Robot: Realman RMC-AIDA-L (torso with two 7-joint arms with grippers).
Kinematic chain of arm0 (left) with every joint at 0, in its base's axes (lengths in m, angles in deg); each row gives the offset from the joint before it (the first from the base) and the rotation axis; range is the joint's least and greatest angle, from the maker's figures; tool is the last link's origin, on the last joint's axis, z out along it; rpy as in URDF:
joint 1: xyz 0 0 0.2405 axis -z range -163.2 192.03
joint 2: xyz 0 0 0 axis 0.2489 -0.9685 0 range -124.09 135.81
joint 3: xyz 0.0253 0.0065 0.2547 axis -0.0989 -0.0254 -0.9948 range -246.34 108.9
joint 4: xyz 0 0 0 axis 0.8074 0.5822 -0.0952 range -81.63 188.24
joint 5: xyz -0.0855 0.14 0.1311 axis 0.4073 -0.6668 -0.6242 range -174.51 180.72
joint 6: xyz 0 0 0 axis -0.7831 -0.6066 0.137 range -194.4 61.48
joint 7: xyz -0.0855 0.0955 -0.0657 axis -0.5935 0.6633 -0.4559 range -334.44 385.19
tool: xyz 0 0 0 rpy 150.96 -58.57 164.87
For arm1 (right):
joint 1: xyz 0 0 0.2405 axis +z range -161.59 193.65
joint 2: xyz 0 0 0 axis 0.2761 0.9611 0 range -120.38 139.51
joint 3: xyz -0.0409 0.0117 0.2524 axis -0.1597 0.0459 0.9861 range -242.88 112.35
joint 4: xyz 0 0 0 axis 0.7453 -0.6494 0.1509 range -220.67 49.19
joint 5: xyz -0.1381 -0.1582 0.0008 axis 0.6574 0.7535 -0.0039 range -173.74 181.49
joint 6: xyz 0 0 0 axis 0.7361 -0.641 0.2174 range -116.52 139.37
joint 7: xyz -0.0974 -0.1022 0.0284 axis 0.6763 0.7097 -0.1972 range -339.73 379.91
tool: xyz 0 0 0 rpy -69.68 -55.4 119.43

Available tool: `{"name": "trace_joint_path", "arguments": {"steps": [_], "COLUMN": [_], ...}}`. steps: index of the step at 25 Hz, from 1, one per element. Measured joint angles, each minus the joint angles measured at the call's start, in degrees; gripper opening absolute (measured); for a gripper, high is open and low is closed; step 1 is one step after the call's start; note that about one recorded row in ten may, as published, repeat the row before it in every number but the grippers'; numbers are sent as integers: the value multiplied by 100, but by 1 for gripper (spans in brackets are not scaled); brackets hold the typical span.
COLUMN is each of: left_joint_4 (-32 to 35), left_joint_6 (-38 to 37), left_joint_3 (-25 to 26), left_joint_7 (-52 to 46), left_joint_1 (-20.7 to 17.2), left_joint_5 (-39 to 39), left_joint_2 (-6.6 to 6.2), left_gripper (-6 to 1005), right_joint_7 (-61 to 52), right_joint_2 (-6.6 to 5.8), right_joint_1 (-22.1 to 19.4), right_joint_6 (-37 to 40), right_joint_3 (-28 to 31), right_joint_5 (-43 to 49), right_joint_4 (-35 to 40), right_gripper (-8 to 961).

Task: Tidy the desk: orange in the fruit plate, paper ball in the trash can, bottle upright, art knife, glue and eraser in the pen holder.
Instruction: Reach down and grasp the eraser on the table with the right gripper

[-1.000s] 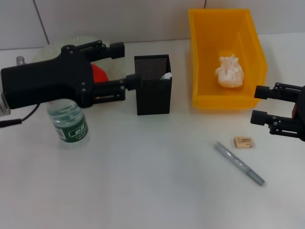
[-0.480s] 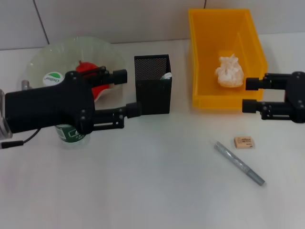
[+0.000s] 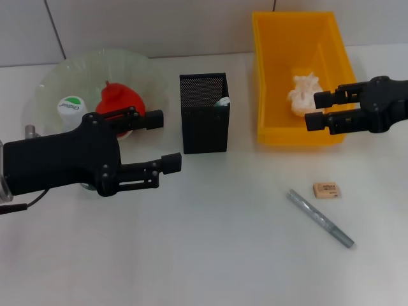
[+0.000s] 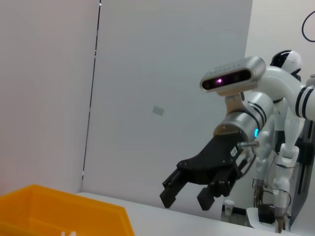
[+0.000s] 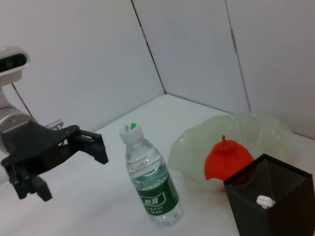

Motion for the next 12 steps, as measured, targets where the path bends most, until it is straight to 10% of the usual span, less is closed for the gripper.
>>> {"name": "trace_joint_path", "arguments": {"steps": [12], "left_joint_4": [-63], "left_joint_6": [27], "left_joint_3": [-41], "left_joint_7": [24], "left_joint_1": [55], "left_joint_5": [1], "left_joint_2": [2], "left_gripper": [802], "right_joint_7": [-1387], "right_joint_2": [-28], "right_joint_1": [323], "right_joint_6": [67], "right_joint_3": [-970], "right_joint_5": [987], "right_joint_4": [970], "right_gripper": [578]}}
